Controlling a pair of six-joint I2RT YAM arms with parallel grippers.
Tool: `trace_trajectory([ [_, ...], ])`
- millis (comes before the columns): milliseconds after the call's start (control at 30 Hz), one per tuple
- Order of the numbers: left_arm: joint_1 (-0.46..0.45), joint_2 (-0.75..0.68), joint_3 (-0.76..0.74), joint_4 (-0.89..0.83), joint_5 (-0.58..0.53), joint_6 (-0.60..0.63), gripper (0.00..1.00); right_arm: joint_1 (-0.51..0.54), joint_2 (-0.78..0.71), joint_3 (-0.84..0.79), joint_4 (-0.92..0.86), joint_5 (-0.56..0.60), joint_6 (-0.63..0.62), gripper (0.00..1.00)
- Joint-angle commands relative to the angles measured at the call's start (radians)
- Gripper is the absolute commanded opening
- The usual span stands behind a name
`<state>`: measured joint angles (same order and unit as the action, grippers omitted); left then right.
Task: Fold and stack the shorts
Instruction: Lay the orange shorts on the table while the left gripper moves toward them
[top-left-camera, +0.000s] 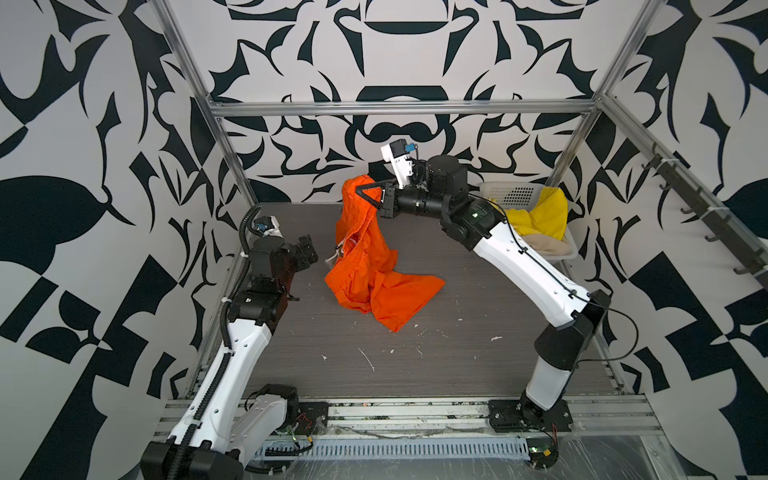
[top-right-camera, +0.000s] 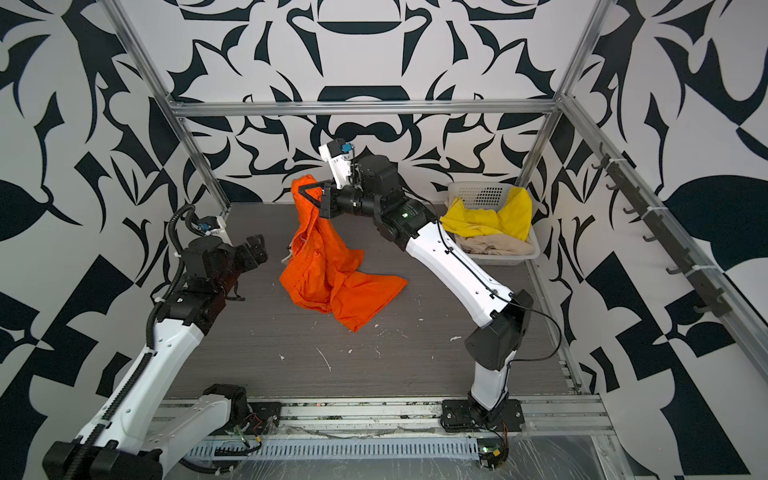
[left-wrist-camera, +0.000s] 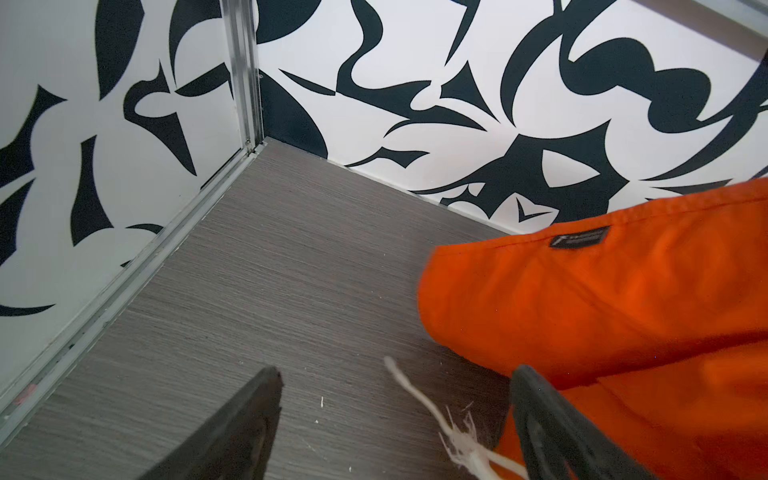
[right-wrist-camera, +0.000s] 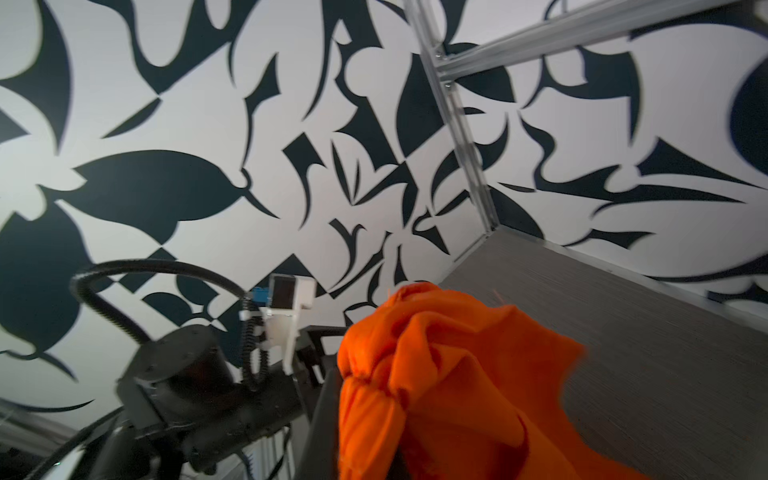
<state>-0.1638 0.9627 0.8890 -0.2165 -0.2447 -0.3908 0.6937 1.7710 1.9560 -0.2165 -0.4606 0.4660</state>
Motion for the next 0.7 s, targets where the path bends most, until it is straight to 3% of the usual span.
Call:
trace_trajectory([
  [0, 0.001, -0.016, -0.036, -0.002, 0.041, 0.015, 0.89, -0.082, -0.095, -0.174, 0.108, 0.148, 0.031, 0.0],
  [167, 0.001, 0.0, -0.077, 0.027, 0.133, -0.02, 0.87, -0.248, -0.183, -0.53, 0.1, 0.244, 0.137, 0.02],
  [333, 0.0, 0.029, -0.112, 0.044, 0.174, -0.056, 0.86, -0.324, -0.318, -0.697, -0.118, 0.501, 0.008, 0.53],
  [400, 0.0, 0.043, -0.129, 0.055, 0.189, -0.075, 0.86, -0.323, -0.362, -0.707, -0.223, 0.573, -0.041, 0.65],
  [467, 0.0, 0.056, -0.152, 0.078, 0.215, -0.096, 0.86, -0.316, -0.405, -0.731, -0.259, 0.559, -0.038, 0.73],
  [567, 0.0, 0.078, -0.184, 0.121, 0.283, -0.145, 0.86, -0.254, -0.439, -0.755, -0.293, 0.533, -0.033, 0.75],
  [667, 0.0, 0.116, -0.217, 0.198, 0.428, -0.197, 0.86, -0.151, -0.427, -0.782, -0.282, 0.504, -0.001, 0.75],
])
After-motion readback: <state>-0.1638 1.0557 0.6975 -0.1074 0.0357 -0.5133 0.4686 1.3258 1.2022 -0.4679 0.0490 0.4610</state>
